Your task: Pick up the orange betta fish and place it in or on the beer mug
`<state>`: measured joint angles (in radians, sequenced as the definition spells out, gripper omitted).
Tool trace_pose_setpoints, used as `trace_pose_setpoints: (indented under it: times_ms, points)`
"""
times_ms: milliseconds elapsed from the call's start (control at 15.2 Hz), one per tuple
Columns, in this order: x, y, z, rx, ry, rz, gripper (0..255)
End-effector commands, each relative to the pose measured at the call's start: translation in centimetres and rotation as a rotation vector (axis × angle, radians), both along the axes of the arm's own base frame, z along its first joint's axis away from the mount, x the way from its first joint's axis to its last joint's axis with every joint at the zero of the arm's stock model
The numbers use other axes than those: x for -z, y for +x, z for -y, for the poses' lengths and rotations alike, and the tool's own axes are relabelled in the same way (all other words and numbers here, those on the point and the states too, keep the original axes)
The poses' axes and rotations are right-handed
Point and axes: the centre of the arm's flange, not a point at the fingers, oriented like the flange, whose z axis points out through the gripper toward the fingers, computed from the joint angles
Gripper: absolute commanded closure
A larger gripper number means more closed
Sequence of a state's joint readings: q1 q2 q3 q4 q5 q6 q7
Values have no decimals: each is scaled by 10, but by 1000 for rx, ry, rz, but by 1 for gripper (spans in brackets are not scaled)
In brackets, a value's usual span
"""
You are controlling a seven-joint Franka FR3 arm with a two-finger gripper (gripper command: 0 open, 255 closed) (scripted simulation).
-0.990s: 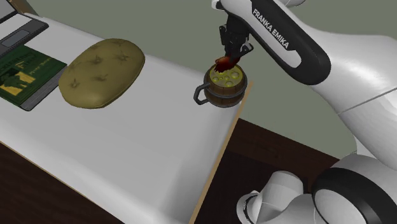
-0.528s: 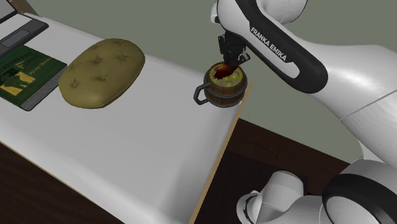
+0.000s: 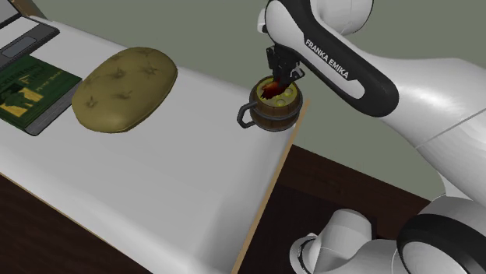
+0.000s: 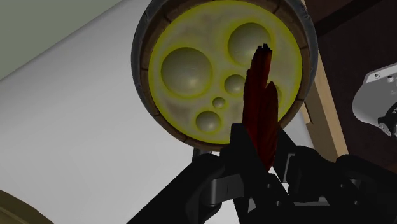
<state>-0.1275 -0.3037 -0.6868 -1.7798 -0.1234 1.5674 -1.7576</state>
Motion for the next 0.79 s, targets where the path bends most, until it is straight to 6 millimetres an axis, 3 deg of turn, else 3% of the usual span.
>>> trace_pose_setpoints:
  times_ms: [0,66,396,660,726]
  points:
    - [1,0,0,1,1,-2,255]
    - [1,0,0,1,1,-2,0]
    - [1,0,0,1,1,-2,0]
    - [-49,-4,2,1,1,-2,0]
    - [-49,-4,2,1,1,-2,0]
